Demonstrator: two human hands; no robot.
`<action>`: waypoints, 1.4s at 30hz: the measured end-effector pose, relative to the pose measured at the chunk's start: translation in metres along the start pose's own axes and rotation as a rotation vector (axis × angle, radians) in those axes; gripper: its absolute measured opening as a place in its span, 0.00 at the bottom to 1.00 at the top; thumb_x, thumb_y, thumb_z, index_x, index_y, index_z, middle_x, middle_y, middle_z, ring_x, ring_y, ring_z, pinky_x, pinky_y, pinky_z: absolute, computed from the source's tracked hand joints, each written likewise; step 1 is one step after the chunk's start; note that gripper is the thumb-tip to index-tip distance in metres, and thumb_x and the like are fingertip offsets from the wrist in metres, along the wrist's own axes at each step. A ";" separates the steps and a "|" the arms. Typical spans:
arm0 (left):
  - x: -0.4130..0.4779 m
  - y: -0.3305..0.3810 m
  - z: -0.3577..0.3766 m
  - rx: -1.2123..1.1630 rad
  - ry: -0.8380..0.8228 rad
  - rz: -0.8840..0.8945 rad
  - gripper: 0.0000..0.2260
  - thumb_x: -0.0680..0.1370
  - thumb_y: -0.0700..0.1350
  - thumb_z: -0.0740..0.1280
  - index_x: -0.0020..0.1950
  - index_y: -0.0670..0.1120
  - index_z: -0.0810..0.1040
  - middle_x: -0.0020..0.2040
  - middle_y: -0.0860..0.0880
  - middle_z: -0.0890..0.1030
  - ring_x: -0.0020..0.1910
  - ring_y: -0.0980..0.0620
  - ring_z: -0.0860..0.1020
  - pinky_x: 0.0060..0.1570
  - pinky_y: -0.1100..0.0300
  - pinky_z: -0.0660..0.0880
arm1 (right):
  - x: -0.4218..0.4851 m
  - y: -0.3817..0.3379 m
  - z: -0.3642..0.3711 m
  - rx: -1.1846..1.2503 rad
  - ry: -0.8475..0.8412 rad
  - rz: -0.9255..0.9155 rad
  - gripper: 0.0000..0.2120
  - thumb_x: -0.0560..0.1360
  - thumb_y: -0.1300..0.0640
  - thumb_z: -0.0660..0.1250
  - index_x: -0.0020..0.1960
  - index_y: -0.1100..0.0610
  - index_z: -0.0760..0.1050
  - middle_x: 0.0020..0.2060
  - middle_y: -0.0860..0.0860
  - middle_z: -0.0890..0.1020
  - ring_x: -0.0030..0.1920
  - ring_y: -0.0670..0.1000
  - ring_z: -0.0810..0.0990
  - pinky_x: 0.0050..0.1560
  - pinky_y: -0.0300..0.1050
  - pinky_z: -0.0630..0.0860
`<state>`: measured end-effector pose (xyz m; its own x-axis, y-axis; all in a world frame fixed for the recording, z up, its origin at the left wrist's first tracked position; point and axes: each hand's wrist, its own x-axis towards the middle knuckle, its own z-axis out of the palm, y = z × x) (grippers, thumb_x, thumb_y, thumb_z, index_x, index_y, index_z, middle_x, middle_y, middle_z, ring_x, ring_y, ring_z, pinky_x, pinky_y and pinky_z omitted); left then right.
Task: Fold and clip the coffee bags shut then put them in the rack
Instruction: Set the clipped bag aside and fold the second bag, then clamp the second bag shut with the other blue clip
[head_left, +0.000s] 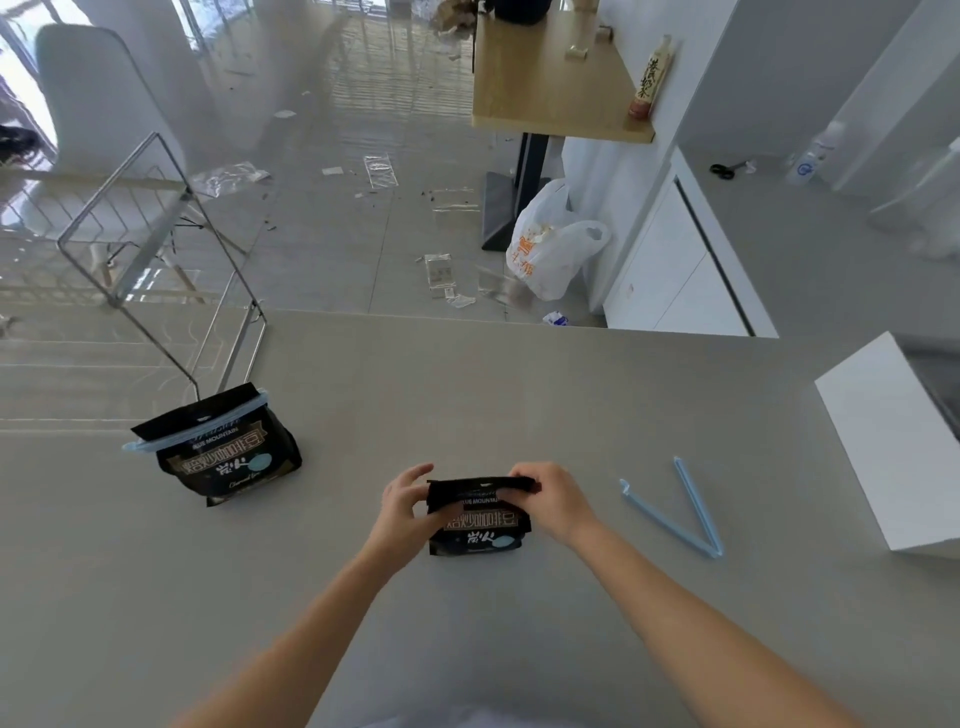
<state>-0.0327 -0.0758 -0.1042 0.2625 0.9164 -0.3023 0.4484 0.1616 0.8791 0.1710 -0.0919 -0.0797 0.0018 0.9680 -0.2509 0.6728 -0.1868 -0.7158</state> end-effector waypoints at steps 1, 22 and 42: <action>0.000 -0.003 0.003 0.038 0.061 0.052 0.07 0.73 0.41 0.70 0.51 0.45 0.82 0.66 0.52 0.70 0.68 0.52 0.62 0.67 0.56 0.60 | 0.003 0.002 -0.003 -0.041 -0.009 -0.019 0.06 0.71 0.52 0.70 0.38 0.54 0.77 0.35 0.49 0.80 0.40 0.52 0.78 0.45 0.53 0.77; -0.006 -0.009 0.023 -0.343 0.068 -0.035 0.07 0.71 0.32 0.70 0.46 0.41 0.80 0.57 0.43 0.75 0.52 0.52 0.75 0.41 0.76 0.74 | -0.051 0.112 -0.023 -0.069 0.499 0.297 0.16 0.68 0.63 0.74 0.55 0.61 0.77 0.54 0.59 0.79 0.58 0.59 0.74 0.59 0.51 0.69; -0.010 -0.002 0.037 -0.308 -0.194 -0.126 0.04 0.73 0.39 0.70 0.47 0.45 0.81 0.48 0.47 0.80 0.45 0.53 0.79 0.38 0.72 0.75 | -0.070 0.132 -0.037 0.435 0.350 0.432 0.07 0.72 0.70 0.68 0.40 0.60 0.76 0.37 0.58 0.78 0.34 0.50 0.74 0.33 0.33 0.73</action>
<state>-0.0051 -0.0988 -0.1166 0.3918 0.8007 -0.4532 0.2175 0.3980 0.8912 0.2869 -0.1783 -0.1322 0.4887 0.7759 -0.3991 0.2020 -0.5456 -0.8133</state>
